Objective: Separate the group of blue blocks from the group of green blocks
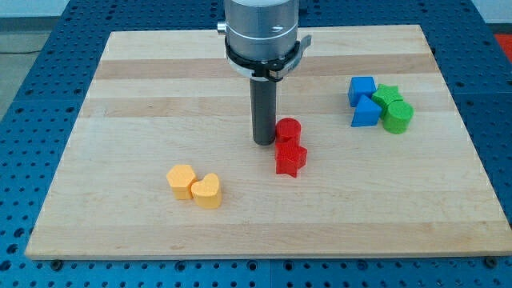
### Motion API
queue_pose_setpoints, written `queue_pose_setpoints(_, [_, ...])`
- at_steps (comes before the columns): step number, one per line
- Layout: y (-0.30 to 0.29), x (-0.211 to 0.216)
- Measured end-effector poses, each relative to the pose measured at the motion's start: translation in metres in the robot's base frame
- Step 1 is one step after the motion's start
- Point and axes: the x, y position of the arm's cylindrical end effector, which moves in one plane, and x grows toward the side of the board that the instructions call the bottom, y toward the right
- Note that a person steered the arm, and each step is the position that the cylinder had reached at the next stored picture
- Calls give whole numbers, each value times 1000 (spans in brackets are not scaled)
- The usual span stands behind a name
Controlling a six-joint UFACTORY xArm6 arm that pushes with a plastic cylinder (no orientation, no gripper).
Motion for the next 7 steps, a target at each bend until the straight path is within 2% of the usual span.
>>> queue_pose_setpoints(1, [-4, -10])
queue_pose_setpoints(2, [7, -39])
queue_pose_setpoints(3, [50, -44])
queue_pose_setpoints(4, [88, -39])
queue_pose_setpoints(6, [134, 6])
queue_pose_setpoints(7, [145, -9])
